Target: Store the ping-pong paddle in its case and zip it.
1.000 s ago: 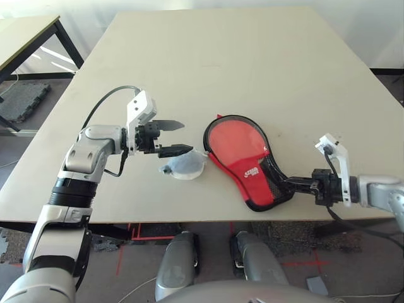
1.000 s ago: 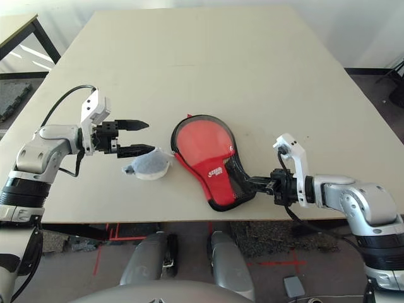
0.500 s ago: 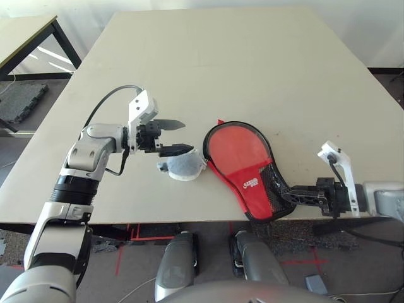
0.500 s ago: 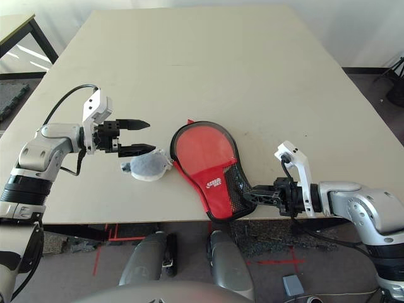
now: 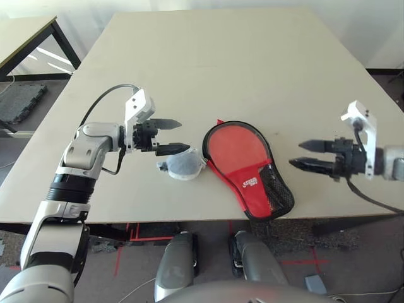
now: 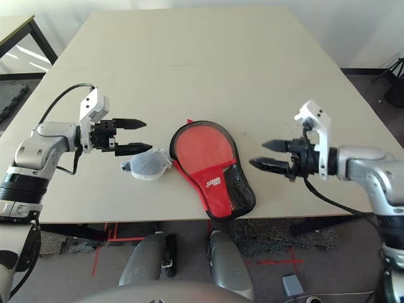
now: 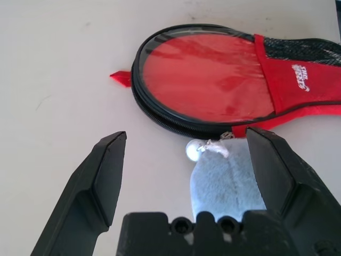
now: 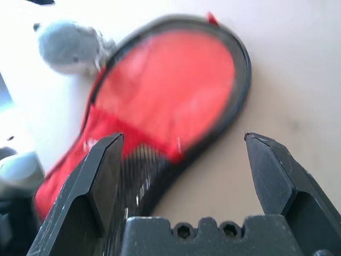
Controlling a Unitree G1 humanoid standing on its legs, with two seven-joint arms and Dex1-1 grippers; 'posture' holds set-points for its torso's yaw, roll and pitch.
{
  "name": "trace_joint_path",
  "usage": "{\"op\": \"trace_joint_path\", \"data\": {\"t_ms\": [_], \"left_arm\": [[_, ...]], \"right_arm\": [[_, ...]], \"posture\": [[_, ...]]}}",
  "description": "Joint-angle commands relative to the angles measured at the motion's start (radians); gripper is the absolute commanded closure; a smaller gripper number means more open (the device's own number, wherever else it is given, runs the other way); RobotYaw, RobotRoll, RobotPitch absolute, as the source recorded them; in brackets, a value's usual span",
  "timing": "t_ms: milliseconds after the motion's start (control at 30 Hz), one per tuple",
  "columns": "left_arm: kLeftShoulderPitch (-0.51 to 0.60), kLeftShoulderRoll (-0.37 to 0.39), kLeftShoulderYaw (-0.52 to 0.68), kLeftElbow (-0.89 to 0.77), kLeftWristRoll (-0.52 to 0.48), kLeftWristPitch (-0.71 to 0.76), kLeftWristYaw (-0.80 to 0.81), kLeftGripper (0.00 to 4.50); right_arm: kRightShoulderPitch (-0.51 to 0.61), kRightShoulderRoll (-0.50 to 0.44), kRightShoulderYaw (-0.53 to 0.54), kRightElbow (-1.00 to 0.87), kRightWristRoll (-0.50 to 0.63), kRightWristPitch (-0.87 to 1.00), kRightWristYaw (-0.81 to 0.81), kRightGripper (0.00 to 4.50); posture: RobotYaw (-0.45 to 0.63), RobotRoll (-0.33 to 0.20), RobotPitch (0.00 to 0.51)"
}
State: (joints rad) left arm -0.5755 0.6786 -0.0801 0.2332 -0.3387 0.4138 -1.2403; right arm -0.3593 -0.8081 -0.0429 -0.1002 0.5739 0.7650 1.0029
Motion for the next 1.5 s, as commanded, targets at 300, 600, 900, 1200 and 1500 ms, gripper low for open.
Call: {"op": "trace_joint_path", "data": {"t_ms": [300, 600, 900, 1200, 1500], "left_arm": [[0.068, 0.036, 0.058, -0.132, -0.020, 0.116, 0.102, 0.00], [0.140, 0.037, 0.081, -0.263, -0.054, 0.187, 0.150, 0.00], [0.185, 0.040, 0.080, -0.304, -0.070, 0.209, 0.172, 0.00], [0.205, 0.063, 0.070, -0.317, -0.052, 0.187, 0.172, 0.00], [0.231, 0.089, 0.047, -0.353, -0.070, 0.206, 0.129, 0.00]], "right_arm": [[-0.137, 0.182, 0.160, 0.252, -0.228, -0.194, -0.077, 0.02], [-0.116, 0.208, 0.190, 0.238, -0.246, -0.201, -0.008, 0.02], [-0.112, 0.206, 0.245, 0.257, -0.293, -0.203, 0.023, 0.02], [-0.135, 0.233, 0.286, 0.346, -0.373, -0.246, 0.021, 0.02], [-0.136, 0.234, 0.295, 0.376, -0.404, -0.243, 0.021, 0.02]], "posture": [[0.15, 0.000, 0.091], [0.17, 0.000, 0.097], [0.19, 0.000, 0.095], [0.21, 0.000, 0.096], [0.21, 0.000, 0.095]]}}
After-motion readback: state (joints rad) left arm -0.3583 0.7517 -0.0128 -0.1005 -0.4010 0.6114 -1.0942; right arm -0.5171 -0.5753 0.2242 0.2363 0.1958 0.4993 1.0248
